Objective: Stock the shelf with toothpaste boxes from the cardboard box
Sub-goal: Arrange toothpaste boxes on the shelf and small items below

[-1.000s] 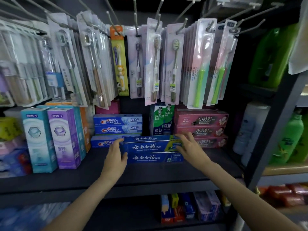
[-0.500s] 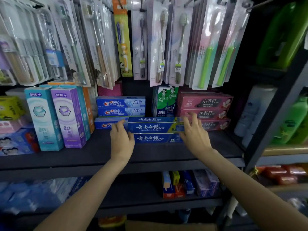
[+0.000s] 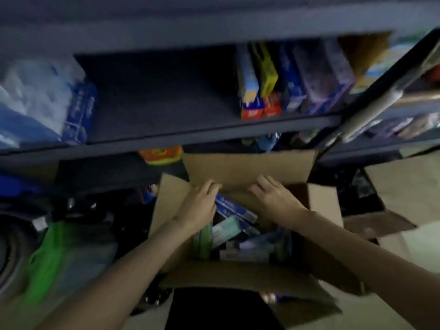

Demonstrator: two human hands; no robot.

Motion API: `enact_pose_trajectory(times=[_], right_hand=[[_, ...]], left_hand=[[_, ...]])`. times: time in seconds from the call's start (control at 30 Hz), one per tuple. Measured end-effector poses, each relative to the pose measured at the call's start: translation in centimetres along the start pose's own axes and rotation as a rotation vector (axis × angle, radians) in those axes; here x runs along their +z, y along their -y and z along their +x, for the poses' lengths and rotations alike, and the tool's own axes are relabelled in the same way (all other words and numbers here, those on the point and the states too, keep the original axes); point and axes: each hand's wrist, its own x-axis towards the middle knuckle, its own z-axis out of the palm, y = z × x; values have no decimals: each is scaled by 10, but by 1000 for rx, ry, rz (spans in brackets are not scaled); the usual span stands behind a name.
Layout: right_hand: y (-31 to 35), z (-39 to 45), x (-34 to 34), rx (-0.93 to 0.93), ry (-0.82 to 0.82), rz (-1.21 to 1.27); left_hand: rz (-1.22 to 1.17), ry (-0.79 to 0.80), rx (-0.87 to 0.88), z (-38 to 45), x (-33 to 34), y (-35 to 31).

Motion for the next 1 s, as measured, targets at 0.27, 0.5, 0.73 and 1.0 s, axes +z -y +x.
enact_pose_trajectory(times=[0.27,0.5,0.73,1.0], right_hand=[[28,1,206,199,607,269],[65,83,317,446,595,540],[70,117,332,733,481,829],[61,104,128,644,415,925]], left_hand=[[31,390,-329,-18,118,78],[-29,321,-305,12,156,119],[-153,246,-304,17,176,130],[-498,385,-317,-1,81,108]])
